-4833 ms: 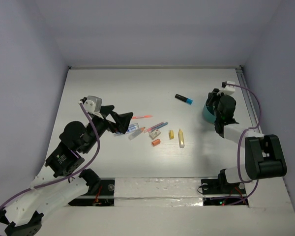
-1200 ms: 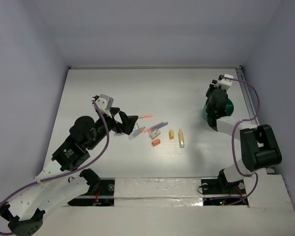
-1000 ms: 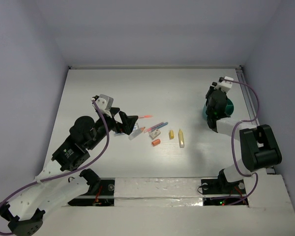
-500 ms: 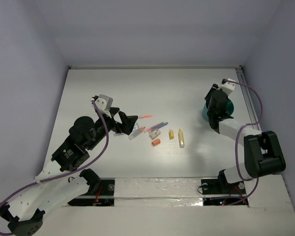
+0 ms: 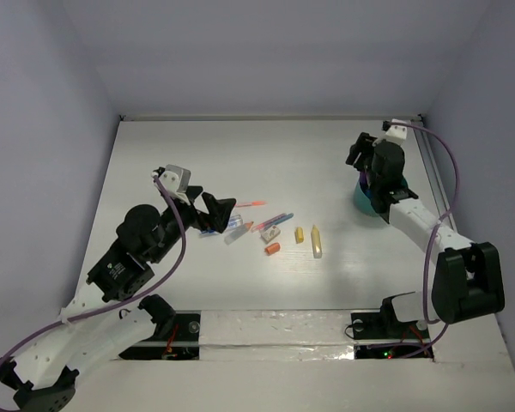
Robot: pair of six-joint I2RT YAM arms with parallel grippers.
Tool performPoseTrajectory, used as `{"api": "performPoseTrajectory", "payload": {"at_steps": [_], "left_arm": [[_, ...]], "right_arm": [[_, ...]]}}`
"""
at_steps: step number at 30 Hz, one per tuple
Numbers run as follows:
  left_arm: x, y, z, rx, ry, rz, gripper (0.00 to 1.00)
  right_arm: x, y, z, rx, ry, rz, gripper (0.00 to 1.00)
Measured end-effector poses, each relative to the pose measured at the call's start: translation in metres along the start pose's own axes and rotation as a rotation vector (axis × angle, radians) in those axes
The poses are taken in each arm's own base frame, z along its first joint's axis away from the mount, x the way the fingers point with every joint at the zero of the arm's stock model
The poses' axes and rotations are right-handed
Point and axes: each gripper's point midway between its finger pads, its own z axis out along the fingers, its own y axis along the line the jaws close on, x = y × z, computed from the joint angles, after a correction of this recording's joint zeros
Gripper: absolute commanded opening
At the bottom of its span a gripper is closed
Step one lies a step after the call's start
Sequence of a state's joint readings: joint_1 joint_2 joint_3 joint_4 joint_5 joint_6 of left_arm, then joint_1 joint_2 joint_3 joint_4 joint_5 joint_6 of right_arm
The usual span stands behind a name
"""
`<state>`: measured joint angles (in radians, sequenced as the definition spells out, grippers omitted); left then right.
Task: Sort the stationery into containers
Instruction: Place the pen in the storage box, then pick up the pen from the center of the board.
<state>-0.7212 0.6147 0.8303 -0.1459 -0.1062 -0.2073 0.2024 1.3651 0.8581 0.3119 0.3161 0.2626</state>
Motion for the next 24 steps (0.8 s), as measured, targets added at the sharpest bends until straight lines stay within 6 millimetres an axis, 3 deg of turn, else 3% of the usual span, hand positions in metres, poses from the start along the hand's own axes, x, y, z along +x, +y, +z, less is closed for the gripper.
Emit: {"api": "performPoseTrajectory", "payload": {"at_steps": [2,3,5,7,12,15,16,20,24], "left_arm": [[-0.002,0.003,-0.001,-0.015,-0.010,-0.001,0.99],[-0.004,0.005,-0.002,-0.025,-0.017,-0.002,0.99],[-0.007,0.009,-0.003,-0.047,-0.030,-0.003,0.99],[-0.010,0.014,-0.005,-0.069,-0.044,-0.005,0.99],[-0.016,0.023,-0.009,-0.116,-0.074,-0.009,0.99],[-0.018,0.026,-0.010,-0.130,-0.081,-0.010,0.99],[-0.018,0.026,-0.010,-0.133,-0.082,-0.011,0.99],[-0.018,0.028,-0.010,-0.141,-0.083,-0.010,0.99],[-0.018,0.029,-0.010,-0.149,-0.083,-0.010,0.99]], "right_arm": [[-0.001,0.026,0.000,-0.127,0.036,-0.003,0.46],[0.000,0.041,0.000,-0.198,0.054,-0.004,0.32],[0.007,0.071,0.000,-0.331,0.103,-0.012,0.19],[0.022,0.108,-0.001,-0.470,0.164,-0.037,0.15],[0.086,0.204,-0.011,-0.757,0.367,-0.177,0.22],[0.128,0.251,-0.020,-0.878,0.459,-0.294,0.36],[0.143,0.263,-0.024,-0.911,0.490,-0.331,0.47],[0.189,0.298,-0.037,-1.015,0.587,-0.455,0.68],[0.214,0.309,-0.042,-1.067,0.653,-0.551,0.72]]}}
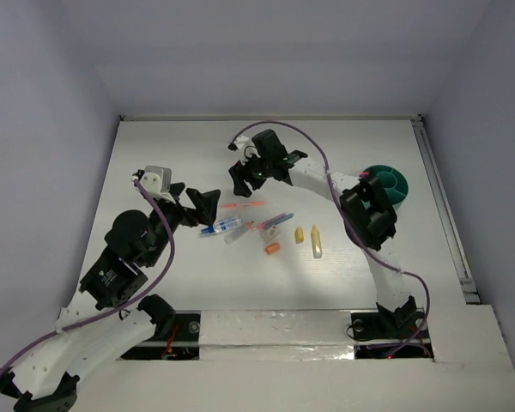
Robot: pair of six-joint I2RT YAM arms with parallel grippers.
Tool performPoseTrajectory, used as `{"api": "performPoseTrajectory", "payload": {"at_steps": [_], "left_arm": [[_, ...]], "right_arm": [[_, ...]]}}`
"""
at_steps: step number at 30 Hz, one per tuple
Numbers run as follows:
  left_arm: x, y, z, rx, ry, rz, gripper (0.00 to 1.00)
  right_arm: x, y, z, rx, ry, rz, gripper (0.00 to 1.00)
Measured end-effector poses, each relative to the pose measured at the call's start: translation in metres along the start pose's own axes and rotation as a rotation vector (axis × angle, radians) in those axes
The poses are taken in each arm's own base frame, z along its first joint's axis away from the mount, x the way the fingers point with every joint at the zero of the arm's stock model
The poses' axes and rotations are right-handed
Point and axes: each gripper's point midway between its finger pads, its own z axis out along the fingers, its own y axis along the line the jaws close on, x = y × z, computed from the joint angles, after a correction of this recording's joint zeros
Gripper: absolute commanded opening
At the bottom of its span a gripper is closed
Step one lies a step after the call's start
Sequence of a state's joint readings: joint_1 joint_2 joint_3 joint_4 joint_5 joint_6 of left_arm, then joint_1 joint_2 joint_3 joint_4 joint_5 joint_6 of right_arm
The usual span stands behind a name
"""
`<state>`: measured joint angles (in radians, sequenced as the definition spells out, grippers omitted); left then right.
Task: Sort the stationery into containers
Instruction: Pick up the pen from the center of the board.
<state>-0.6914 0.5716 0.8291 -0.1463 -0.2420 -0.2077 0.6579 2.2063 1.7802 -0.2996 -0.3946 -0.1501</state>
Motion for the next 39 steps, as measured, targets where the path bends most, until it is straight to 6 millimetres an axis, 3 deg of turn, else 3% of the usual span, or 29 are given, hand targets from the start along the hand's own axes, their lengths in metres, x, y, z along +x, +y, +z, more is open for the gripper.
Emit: {"api": "performPoseTrajectory", "payload": {"at_steps": [9,16,21,28,31,34,35,39], "left_arm": [[0.001,0.003,0.001,-0.012,0.000,0.001,0.99],[-0.004,0.008,-0.002,-0.030,-0.019,-0.003,0.99],[-0.004,0.009,-0.002,-0.036,-0.019,-0.003,0.99],[-0.004,0.009,-0.002,-0.037,-0.020,-0.003,0.99],[-0.004,0.009,-0.002,-0.037,-0.020,-0.003,0.99],[-0.004,0.009,-0.002,-0.036,-0.020,-0.003,0.99],[-0.004,0.009,-0.002,-0.036,-0.020,-0.003,0.99],[-0.004,0.009,-0.002,-0.036,-0.021,-0.003,0.99]], "right_arm": [[0.003,0.001,0.027,-0.022,0.112,-0.113,0.71],[0.034,0.027,0.048,-0.071,0.224,-0.166,0.71],[0.030,0.039,0.051,-0.084,0.228,-0.199,0.70],[0.032,0.029,0.061,-0.024,0.242,-0.237,0.52],[0.031,0.018,0.060,0.027,0.249,-0.261,0.36],[0.030,0.010,0.061,0.069,0.248,-0.283,0.28],[0.028,0.008,0.062,0.081,0.241,-0.294,0.20],[0.021,-0.002,0.066,0.124,0.207,-0.319,0.10]]}}
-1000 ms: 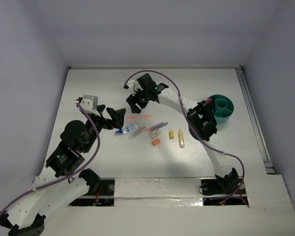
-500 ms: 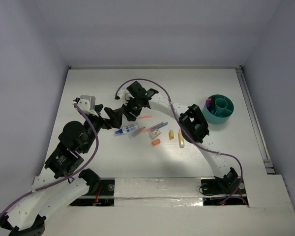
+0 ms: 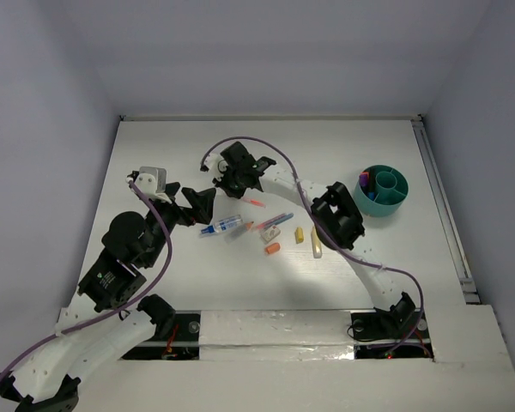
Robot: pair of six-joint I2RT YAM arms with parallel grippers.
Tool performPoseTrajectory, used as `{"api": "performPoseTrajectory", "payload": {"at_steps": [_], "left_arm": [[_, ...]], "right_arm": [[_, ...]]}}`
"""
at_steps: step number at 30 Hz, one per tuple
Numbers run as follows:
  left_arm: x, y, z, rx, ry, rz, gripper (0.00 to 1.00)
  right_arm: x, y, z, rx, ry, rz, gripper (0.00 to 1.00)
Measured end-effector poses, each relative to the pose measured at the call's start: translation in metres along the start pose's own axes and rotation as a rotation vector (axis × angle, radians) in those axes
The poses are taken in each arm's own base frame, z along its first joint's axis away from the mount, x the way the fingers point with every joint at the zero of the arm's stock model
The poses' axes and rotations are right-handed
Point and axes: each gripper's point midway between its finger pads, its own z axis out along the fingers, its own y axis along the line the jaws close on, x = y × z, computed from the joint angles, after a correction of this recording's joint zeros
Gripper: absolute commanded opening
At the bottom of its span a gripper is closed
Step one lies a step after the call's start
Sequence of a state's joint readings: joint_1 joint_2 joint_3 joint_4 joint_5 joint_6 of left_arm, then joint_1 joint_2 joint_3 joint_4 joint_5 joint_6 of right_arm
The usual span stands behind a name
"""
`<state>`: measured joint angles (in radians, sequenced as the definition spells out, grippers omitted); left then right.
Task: Sort the stationery into containers
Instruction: Pick up the pen from the center of the board, then place the pen in the storage box.
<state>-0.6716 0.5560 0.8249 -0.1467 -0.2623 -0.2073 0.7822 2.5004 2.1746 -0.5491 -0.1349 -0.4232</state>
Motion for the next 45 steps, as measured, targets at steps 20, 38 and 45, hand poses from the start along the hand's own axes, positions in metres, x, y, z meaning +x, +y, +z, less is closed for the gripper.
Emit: {"api": "performPoseTrajectory", "payload": {"at_steps": [20,38,45], "left_arm": [[0.000,0.002,0.000,-0.004,-0.001,0.000,0.99],[0.002,-0.007,0.000,0.047,0.013,0.000,0.99],[0.001,-0.011,-0.002,0.069,0.012,-0.002,0.99]], "right_arm": [[0.024,-0.116,-0.189,0.624,-0.501,0.361,0.00],[0.237,-0.148,-0.460,1.600,-0.812,0.977,0.00],[0.270,-0.156,-0.465,1.708,-0.744,1.030,0.00]]}}
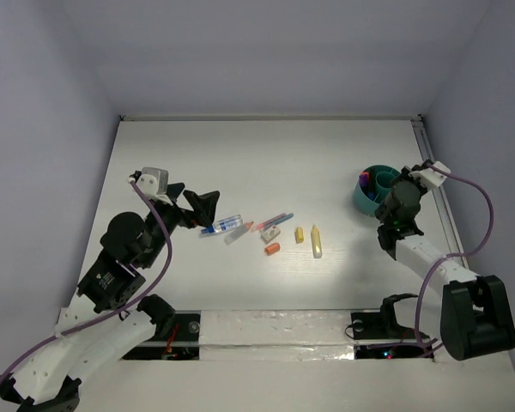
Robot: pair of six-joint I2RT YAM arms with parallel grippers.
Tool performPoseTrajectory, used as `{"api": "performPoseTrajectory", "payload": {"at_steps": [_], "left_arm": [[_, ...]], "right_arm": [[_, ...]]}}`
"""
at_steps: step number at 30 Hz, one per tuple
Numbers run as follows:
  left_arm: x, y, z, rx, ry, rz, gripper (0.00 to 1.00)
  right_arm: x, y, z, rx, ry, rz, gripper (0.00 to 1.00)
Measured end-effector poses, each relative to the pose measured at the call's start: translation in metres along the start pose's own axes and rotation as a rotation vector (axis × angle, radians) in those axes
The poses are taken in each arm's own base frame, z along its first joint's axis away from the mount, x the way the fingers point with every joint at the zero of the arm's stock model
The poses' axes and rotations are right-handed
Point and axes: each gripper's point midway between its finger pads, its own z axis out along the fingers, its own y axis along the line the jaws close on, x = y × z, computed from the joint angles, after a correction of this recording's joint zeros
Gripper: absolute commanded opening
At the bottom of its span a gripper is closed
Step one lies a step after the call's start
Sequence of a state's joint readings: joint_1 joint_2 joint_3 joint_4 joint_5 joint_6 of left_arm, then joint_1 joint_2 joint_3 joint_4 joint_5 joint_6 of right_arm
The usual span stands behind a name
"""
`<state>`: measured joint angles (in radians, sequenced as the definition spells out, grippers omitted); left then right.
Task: Sort the stationery into containers
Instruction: Place the pen in the storage box.
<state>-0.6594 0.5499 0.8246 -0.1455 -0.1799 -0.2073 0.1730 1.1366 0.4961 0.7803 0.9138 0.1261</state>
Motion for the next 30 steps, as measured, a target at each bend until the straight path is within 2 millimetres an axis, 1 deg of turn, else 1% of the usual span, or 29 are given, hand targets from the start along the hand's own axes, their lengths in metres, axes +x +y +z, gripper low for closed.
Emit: {"api": "performPoseTrajectory", "payload": {"at_steps": [5,8,12,19,20,21,22,23,26,28,29,30], "left_arm": [[-0.001,-0.001,-0.001,0.005,-0.004,-0.001,0.99],[-0.001,-0.001,-0.001,0.006,-0.004,-0.001,0.99],[-0.002,-0.002,-0.001,0.008,-0.008,-0.002,0.99],[-0.002,-0.002,-0.001,0.009,-0.008,-0.002,0.99],[-0.002,-0.002,-0.001,0.008,-0.008,-0.002,0.99],[-0.002,-0.001,-0.001,0.008,-0.007,-0.002,0.99],[-0.002,-0.002,-0.001,0.008,-0.007,-0.002,0.99],[-0.002,-0.002,0.000,0.008,-0.007,-0.002,0.99],[-0.002,-0.002,0.000,0.008,-0.007,-0.002,0.99],[-0.002,-0.002,0.000,0.009,-0.007,-0.002,0.99],[-0.002,-0.002,0.000,0.008,-0.007,-0.002,0.99],[-0.002,-0.001,0.000,0.008,-0.006,-0.002,0.99]], "right_arm": [[0.019,-0.002,0.008,0.023,0.012,-0.077,0.00],[0.026,0.001,0.013,0.027,0.016,-0.110,0.00],[0.032,0.004,0.017,0.028,0.018,-0.125,0.00],[0.054,0.005,0.018,0.032,0.056,-0.137,0.00],[0.056,0.005,0.019,0.033,0.060,-0.139,0.03],[0.058,0.004,0.018,0.033,0.063,-0.141,0.09],[0.058,0.005,0.018,0.033,0.064,-0.135,0.18],[0.057,0.005,0.018,0.033,0.063,-0.127,0.31],[0.054,0.005,0.017,0.028,0.068,-0.107,0.52],[0.047,0.006,0.015,0.019,0.065,-0.087,0.57],[0.041,0.007,0.013,0.010,0.065,-0.073,0.61],[0.035,0.009,0.011,-0.003,0.062,-0.052,0.63]]}}
